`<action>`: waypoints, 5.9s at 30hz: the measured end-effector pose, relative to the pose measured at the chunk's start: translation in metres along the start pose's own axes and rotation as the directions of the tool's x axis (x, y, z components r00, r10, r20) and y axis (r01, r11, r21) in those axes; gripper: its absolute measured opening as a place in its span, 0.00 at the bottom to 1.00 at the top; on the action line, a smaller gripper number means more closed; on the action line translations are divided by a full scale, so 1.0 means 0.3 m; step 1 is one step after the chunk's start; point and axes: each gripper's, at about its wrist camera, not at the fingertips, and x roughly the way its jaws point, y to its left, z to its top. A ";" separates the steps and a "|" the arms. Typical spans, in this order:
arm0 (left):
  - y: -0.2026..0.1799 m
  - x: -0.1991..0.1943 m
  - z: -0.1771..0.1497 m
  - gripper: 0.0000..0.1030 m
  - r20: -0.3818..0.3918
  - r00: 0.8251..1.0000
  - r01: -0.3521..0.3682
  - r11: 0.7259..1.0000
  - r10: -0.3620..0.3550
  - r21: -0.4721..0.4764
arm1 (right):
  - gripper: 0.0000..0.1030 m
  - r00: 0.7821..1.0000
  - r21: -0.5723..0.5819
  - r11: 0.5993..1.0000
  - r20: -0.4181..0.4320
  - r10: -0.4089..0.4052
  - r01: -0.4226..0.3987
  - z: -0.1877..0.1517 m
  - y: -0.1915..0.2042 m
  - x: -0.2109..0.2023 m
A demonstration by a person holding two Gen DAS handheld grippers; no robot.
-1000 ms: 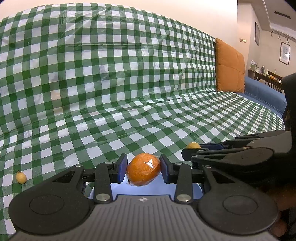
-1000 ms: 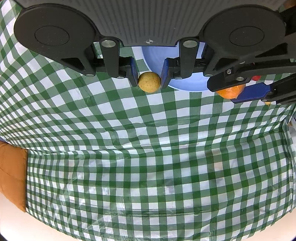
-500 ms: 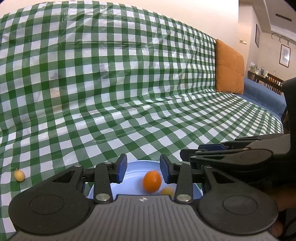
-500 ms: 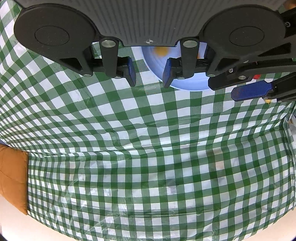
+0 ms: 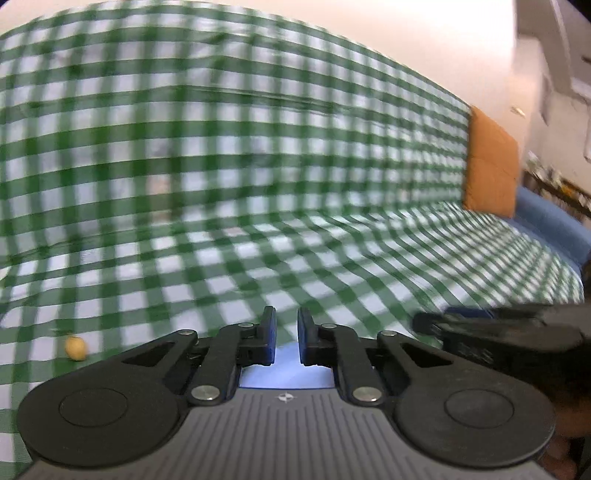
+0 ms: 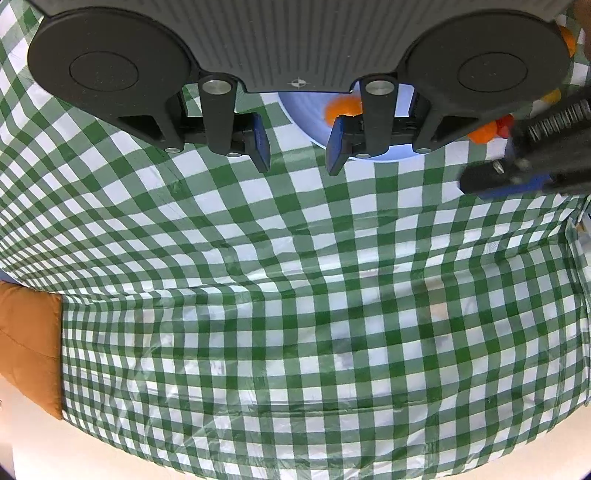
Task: Organize fruits
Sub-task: 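Lift both open tools away from the plate, then move the left tool onto a yellow fruit while the right tool approaches a red tomato, then close and lift the left tool on the yellow fruit while the right tool lifts the red cherry tomato, then carry the yellow fruit in the left tool while the right tool carries the tomato over the plate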
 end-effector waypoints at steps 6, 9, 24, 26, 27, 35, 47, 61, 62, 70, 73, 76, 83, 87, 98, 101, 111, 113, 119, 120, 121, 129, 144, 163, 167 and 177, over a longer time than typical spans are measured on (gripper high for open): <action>0.292 -0.032 0.051 0.12 -0.026 0.990 -0.140 0.950 0.138 -0.279 | 0.20 0.999 -0.019 0.999 0.022 0.050 -0.050 0.004 0.038 -0.014; 0.405 -0.044 0.055 0.12 -0.077 0.981 -0.192 0.905 0.175 -0.379 | 0.19 0.995 -0.033 0.994 0.025 0.101 -0.100 0.004 0.077 -0.018; 0.585 -0.024 -0.082 0.15 -0.428 0.898 -0.296 0.856 0.098 -0.425 | 0.22 0.924 -0.281 0.883 -0.188 0.332 -0.375 -0.104 0.522 0.063; 0.569 -0.030 -0.091 0.21 -0.443 0.893 -0.273 0.873 0.074 -0.404 | 0.25 0.925 -0.310 0.876 -0.219 0.312 -0.369 -0.122 0.567 0.093; 0.566 -0.037 -0.097 0.25 -0.447 0.892 -0.262 0.880 0.063 -0.397 | 0.29 0.930 -0.328 0.876 -0.224 0.292 -0.354 -0.130 0.588 0.104; 0.558 -0.029 -0.131 0.26 -0.471 0.882 -0.202 0.884 -0.024 -0.422 | 0.35 0.950 -0.403 0.872 -0.253 0.185 -0.278 -0.181 0.663 0.203; 0.495 0.014 -0.156 0.26 -0.535 0.844 -0.190 0.924 -0.019 -0.331 | 0.29 0.935 -0.402 0.852 -0.248 0.252 -0.336 -0.181 0.618 0.132; 0.506 0.013 -0.144 0.27 -0.511 0.854 -0.272 0.925 0.104 -0.267 | 0.30 0.890 -0.359 0.833 -0.338 0.305 -0.421 -0.211 0.610 0.133; 0.504 0.014 -0.143 0.27 -0.510 0.853 -0.271 0.926 0.105 -0.263 | 0.30 0.889 -0.357 0.833 -0.340 0.307 -0.424 -0.210 0.609 0.134; 0.484 0.020 -0.139 0.27 -0.515 0.847 -0.277 0.938 0.135 -0.210 | 0.30 0.885 -0.351 0.833 -0.346 0.310 -0.429 -0.214 0.608 0.142; 0.482 0.044 -0.128 0.26 -0.514 0.847 -0.273 0.940 0.134 -0.205 | 0.29 0.883 -0.333 0.838 -0.342 0.321 -0.433 -0.203 0.606 0.145; 0.476 0.052 -0.123 0.26 -0.509 0.849 -0.276 0.941 0.143 -0.197 | 0.29 0.887 -0.330 0.839 -0.320 0.332 -0.433 -0.188 0.605 0.128; 0.462 0.056 -0.103 0.26 -0.481 0.860 -0.289 0.939 0.169 -0.186 | 0.30 0.901 -0.304 0.855 -0.253 0.353 -0.420 -0.141 0.576 0.092; 0.442 0.039 -0.078 0.26 -0.439 0.876 -0.300 0.940 0.203 -0.165 | 0.29 0.907 -0.298 0.860 -0.217 0.362 -0.414 -0.120 0.554 0.069; 0.409 -0.007 -0.035 0.26 -0.391 0.887 -0.333 0.927 0.246 -0.172 | 0.29 0.920 -0.277 0.878 -0.143 0.364 -0.390 -0.071 0.478 0.023; 0.401 -0.010 -0.032 0.26 -0.386 0.886 -0.342 0.923 0.256 -0.174 | 0.29 0.926 -0.271 0.886 -0.127 0.356 -0.377 -0.063 0.447 0.012; 0.341 0.059 -0.036 0.26 -0.344 0.906 -0.319 0.933 0.248 -0.167 | 0.29 0.944 -0.238 0.914 -0.099 0.315 -0.330 -0.041 0.345 0.019; 0.330 0.065 -0.033 0.26 -0.332 0.911 -0.309 0.937 0.242 -0.165 | 0.29 0.945 -0.232 0.917 -0.100 0.310 -0.325 -0.039 0.332 0.025; 0.310 0.086 -0.030 0.26 -0.319 0.922 -0.285 0.944 0.221 -0.169 | 0.29 0.949 -0.215 0.925 -0.091 0.300 -0.313 -0.024 0.305 0.032; 0.306 0.091 -0.030 0.26 -0.319 0.924 -0.276 0.945 0.211 -0.173 | 0.29 0.950 -0.212 0.926 -0.089 0.301 -0.313 -0.021 0.301 0.031; 0.302 0.092 -0.031 0.26 -0.318 0.926 -0.269 0.947 0.204 -0.176 | 0.29 0.949 -0.209 0.926 -0.087 0.302 -0.314 -0.018 0.297 0.030; 0.255 0.092 -0.033 0.26 -0.303 0.934 -0.242 0.959 0.190 -0.145 | 0.30 0.951 -0.204 0.929 -0.082 0.299 -0.309 -0.021 0.287 0.023; 0.257 0.088 -0.028 0.26 -0.285 0.943 -0.221 0.964 0.173 -0.146 | 0.29 0.954 -0.193 0.935 -0.085 0.286 -0.297 -0.031 0.287 0.035; 0.256 0.072 -0.034 0.26 -0.271 0.946 -0.225 0.962 0.177 -0.156 | 0.29 0.964 -0.169 0.949 -0.057 0.259 -0.265 -0.041 0.284 0.025; 0.255 0.065 -0.033 0.26 -0.264 0.948 -0.227 0.960 0.179 -0.164 | 0.29 0.969 -0.162 0.955 -0.045 0.245 -0.249 -0.039 0.277 0.021; 0.241 0.043 -0.037 0.26 -0.252 0.951 -0.229 0.956 0.179 -0.182 | 0.29 0.990 -0.088 0.987 -0.007 0.138 -0.138 -0.006 0.175 0.029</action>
